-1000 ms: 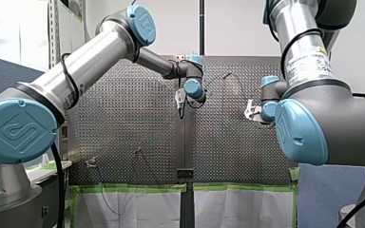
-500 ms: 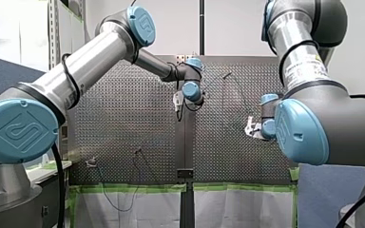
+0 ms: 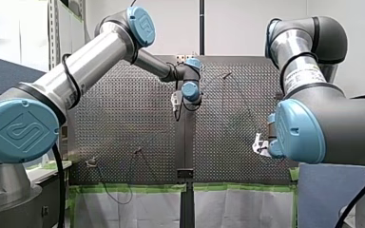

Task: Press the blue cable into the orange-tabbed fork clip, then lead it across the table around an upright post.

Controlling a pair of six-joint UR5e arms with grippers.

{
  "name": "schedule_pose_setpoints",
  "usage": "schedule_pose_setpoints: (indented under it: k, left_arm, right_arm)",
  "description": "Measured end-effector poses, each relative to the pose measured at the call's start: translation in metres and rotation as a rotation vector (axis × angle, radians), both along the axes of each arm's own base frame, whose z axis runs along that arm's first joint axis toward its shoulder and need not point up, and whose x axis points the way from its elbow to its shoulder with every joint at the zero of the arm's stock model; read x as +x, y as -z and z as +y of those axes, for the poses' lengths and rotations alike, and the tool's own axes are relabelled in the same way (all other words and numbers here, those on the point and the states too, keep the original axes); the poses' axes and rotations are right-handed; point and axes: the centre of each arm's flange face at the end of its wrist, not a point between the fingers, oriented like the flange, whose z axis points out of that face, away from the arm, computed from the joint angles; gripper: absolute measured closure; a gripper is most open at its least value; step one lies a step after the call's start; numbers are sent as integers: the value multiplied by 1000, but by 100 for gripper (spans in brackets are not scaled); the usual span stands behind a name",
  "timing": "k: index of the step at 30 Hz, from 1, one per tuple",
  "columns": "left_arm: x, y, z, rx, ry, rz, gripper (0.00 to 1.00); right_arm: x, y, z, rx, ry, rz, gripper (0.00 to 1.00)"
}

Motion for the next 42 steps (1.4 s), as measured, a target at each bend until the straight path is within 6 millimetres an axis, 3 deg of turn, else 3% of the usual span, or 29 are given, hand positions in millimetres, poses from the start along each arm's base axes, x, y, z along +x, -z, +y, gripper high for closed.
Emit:
schedule_pose_setpoints:
  k: [13,25,35,42]
  left_arm:
    - [3,1,5,23,-12,6,0]
    - [3,1,6,26,-13,8,0]
    - [4,1,9,32,-25,7,0]
    - [6,1,11,34,-27,8,0]
  right_arm:
    - [-23,75,4,1,46,-8,100]
    - [-58,141,10,20,95,3,100]
    - [-86,198,29,79,142,-2,100]
    - [-87,233,48,131,126,15,100]
